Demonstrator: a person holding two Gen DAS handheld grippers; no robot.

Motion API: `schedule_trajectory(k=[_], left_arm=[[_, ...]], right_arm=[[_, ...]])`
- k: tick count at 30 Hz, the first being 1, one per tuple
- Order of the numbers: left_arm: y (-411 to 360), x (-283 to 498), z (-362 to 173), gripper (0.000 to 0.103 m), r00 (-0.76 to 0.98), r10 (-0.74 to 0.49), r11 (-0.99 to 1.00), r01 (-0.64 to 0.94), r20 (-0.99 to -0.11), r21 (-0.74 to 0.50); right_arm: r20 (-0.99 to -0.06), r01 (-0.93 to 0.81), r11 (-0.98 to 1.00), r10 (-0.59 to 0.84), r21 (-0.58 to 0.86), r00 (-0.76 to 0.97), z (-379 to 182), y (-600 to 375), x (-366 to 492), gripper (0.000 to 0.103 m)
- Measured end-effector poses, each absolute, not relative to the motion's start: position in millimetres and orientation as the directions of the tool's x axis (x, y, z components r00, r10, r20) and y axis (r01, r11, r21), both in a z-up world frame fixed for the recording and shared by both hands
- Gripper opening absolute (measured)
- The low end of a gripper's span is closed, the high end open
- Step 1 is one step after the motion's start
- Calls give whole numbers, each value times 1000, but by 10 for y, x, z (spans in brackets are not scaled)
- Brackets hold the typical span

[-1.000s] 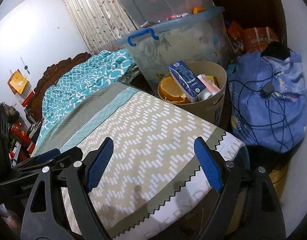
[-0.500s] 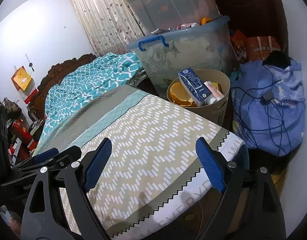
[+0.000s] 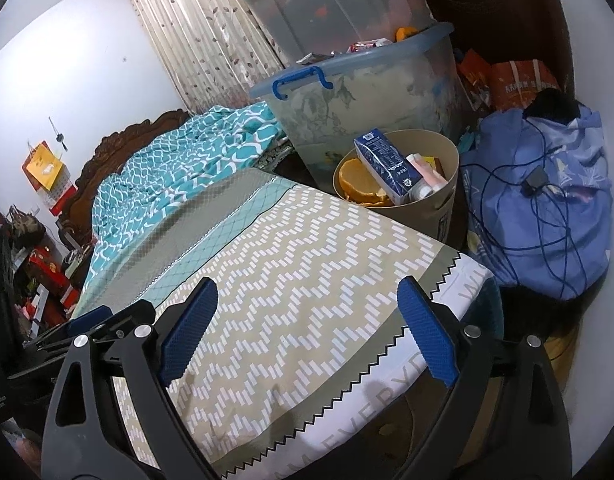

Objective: Collect trash

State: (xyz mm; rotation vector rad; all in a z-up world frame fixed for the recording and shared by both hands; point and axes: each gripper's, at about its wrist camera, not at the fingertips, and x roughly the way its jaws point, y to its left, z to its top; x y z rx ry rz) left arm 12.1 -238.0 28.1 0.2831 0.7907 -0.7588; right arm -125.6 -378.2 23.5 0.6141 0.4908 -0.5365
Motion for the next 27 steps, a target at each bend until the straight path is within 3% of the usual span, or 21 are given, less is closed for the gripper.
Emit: schedule_trajectory(k=[11, 21, 27], left_arm=[[-2336, 20, 417, 94, 531, -503, 718, 696, -682, 13], [-2099, -5, 661, 94, 644, -523, 780, 626, -558, -9], [-2071, 51, 655, 94, 654, -498, 795, 607, -570, 2]], right_arm=[[-566, 594, 686, -315, 419, 762, 234, -3790, -1271, 91], [-567, 592, 688, -310, 420, 763, 240, -3766, -1276, 91], [-572, 594, 690, -311, 413, 759, 259, -3727, -1264, 91]])
